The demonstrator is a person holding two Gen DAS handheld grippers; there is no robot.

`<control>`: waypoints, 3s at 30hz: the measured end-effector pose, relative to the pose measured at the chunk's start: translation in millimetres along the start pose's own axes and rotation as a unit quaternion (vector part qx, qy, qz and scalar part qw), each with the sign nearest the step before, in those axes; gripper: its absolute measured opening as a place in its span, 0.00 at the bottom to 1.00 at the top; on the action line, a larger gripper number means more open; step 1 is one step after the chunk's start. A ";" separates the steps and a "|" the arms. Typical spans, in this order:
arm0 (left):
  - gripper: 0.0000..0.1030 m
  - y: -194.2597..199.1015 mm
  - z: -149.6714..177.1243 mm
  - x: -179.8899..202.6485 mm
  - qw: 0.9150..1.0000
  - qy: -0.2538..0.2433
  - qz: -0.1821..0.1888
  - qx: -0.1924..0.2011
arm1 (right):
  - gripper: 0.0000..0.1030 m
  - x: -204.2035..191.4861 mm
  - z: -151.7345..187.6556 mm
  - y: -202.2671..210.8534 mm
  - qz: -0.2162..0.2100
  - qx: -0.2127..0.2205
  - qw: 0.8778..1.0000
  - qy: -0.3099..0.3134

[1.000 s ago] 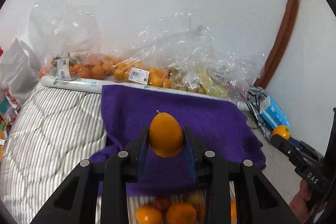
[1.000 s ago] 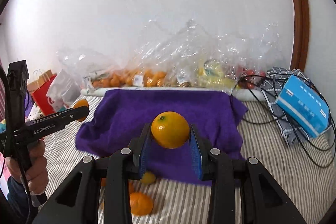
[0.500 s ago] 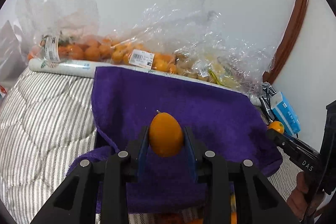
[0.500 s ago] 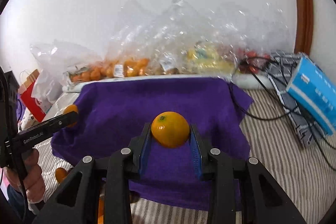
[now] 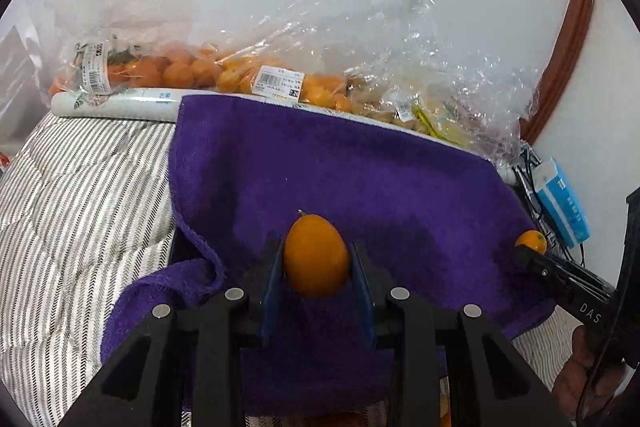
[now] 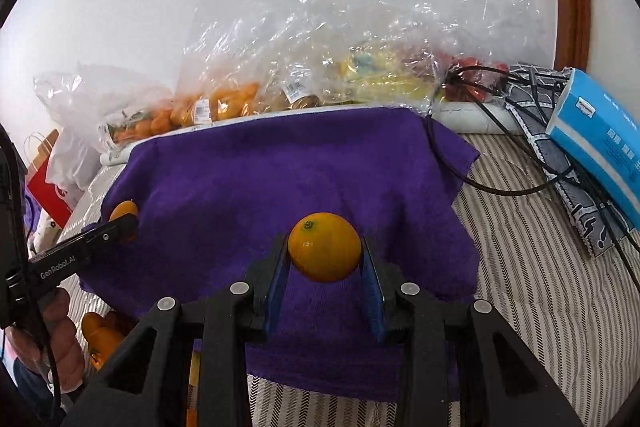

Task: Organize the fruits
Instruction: 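Lift and carry both held fruits over the purple towel, then lower both fruits onto the towel and open both tools, then withdraw both open tools from the towel back toward the fruit cluster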

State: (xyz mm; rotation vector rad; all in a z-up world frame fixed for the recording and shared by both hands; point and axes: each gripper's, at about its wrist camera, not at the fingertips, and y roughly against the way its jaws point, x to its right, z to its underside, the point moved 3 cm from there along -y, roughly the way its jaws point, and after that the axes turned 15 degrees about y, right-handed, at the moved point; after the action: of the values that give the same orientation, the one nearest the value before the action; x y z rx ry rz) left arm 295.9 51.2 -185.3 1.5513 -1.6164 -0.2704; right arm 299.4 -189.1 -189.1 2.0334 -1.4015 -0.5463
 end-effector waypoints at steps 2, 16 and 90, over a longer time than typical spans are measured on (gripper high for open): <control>0.30 -1.3 0.7 0.9 1.000 -0.005 -0.003 -0.001 | 0.34 -1.8 1.4 -2.4 0.010 -0.005 1.000 0.007; 0.30 -5.5 1.1 2.0 1.000 -0.013 -0.009 -0.008 | 0.34 -2.0 3.5 -8.0 0.013 -0.020 1.000 0.010; 0.57 149.1 76.5 -51.6 0.999 -0.016 -0.048 0.020 | 0.55 -96.8 64.1 190.1 0.076 0.078 0.994 0.031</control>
State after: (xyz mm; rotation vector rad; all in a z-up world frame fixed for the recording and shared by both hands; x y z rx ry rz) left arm 130.0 98.0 -153.4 1.6648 -1.5831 -0.3195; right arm 93.9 -163.7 -107.2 2.0236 -1.5878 -0.3148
